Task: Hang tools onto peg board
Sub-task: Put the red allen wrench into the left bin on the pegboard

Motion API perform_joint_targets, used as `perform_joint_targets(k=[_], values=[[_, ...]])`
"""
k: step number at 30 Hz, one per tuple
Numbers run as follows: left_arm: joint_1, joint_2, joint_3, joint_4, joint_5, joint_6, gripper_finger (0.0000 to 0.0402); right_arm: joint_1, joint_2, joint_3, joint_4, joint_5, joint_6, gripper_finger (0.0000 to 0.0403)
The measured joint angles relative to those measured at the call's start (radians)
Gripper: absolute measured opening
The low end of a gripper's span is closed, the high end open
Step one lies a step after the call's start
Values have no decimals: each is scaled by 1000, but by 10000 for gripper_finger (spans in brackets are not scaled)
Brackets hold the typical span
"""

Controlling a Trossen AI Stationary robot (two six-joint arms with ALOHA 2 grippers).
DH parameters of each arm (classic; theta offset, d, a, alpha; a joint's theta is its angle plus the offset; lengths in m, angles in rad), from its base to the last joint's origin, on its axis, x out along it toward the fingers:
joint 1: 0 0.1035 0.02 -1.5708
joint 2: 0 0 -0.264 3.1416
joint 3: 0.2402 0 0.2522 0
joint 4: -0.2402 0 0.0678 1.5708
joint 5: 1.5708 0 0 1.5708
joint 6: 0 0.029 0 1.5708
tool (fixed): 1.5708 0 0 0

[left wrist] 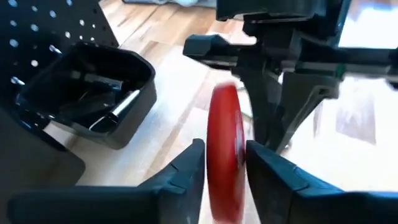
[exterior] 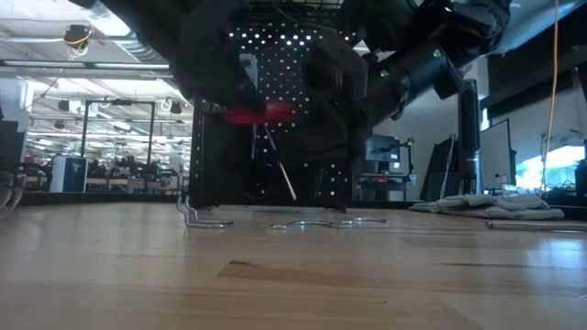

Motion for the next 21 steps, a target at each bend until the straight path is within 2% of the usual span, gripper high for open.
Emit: perform_joint_targets(k=[3,11,17,21], values=[[11,-14,0,-16,8,-32,131,0,-2,2,33,-1,-17,1],[64,-14,-7,-49,164,-71,193,0,-2,2,53,-8,-40,0],[66,-50,-7,-53,224,-28,199,0,-2,2,57,-9,-46,0],[76,-89,-6,-63,278,-14,180,0,-2,2,63,-9,-67,0]])
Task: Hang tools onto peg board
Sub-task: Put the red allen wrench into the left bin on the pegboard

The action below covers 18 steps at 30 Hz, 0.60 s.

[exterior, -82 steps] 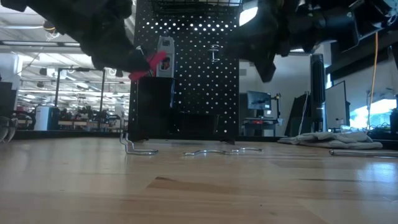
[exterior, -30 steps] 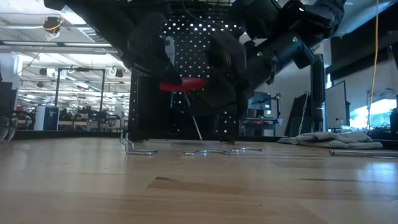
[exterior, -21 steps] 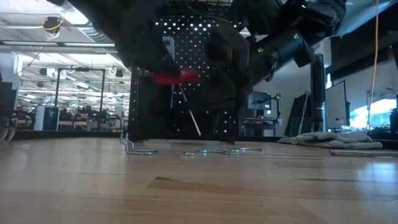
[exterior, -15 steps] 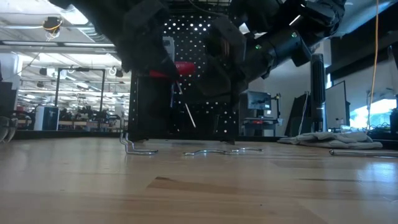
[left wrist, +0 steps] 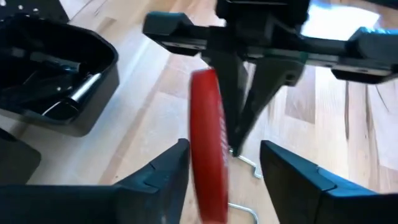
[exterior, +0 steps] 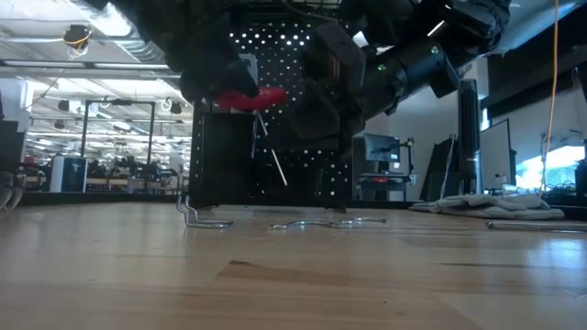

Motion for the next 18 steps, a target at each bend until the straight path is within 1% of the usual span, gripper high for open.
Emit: perform_joint_targets(k=[5,8,13,16,18], values=[[27,-2,0,5,20,7,133,14,0,0,2,11,-36,0],[44,15,0,0,62,25,107,14,0,0,4,11,-41,0],[46,10,0,5,81,83,50,12,0,-1,2,16,-31,3],[38,-4,0,-2,82,99,48,11,-2,-1,6,14,7,19],[32,-22,0,-25,78,107,48,11,-6,0,1,-7,9,34]])
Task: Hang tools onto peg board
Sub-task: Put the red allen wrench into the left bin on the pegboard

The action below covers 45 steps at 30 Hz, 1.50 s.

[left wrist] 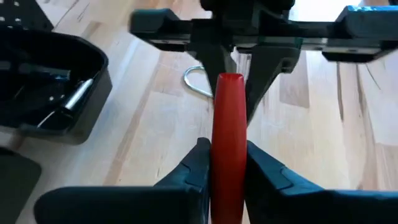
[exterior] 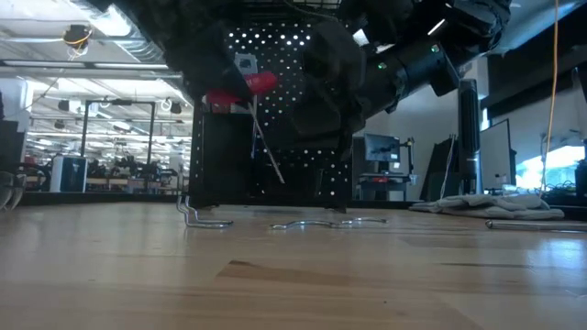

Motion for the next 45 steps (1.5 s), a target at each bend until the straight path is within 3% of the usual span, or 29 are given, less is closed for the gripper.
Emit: perform_joint_targets(k=[5,12,21,27,35,45], values=[[-36,-121,22,-195,-121,-38,48,0,-73,0,-101,-58,-39,71],[-81,-342,73,-460,-349,-74,48,1,-129,0,-131,10,-87,93],[-27,-509,93,-550,-463,-34,48,1,-125,0,-137,16,-87,94],[76,-491,75,-515,-460,33,48,1,-124,0,-136,18,-87,95],[209,-412,38,-414,-350,111,48,1,-124,0,-137,18,-86,95],[299,-256,38,-319,-233,195,49,1,-123,0,-138,18,-85,95]])
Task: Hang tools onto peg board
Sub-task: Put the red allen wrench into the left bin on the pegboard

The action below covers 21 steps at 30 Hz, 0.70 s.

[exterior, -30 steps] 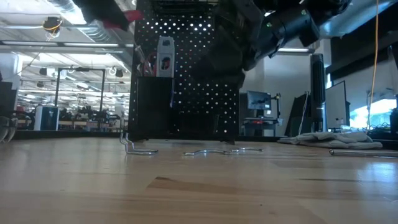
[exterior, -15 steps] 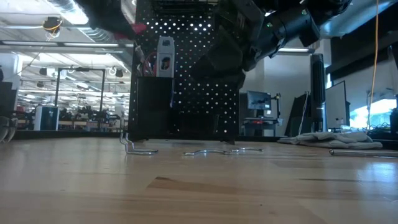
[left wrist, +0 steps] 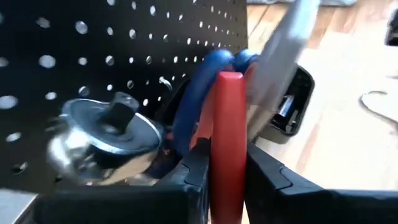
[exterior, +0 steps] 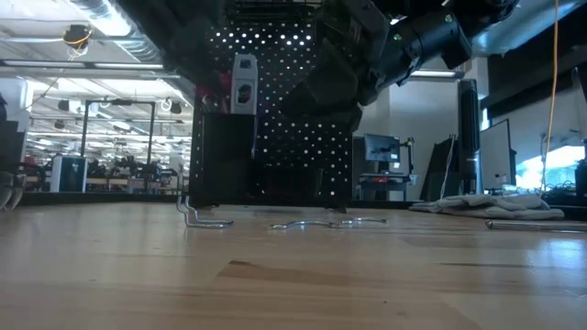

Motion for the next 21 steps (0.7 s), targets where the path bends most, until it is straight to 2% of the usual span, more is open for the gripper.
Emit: perform_joint_targets(k=[8,13,18,21], values=[[37,115,1,14,23,21,54,0,0,0,-1,-6,1,95],[37,130,3,26,23,17,60,0,0,0,-3,-10,1,95],[36,108,15,8,43,16,111,1,0,0,-7,-10,1,95],[29,87,54,-62,48,15,149,1,0,0,-8,-10,1,95]])
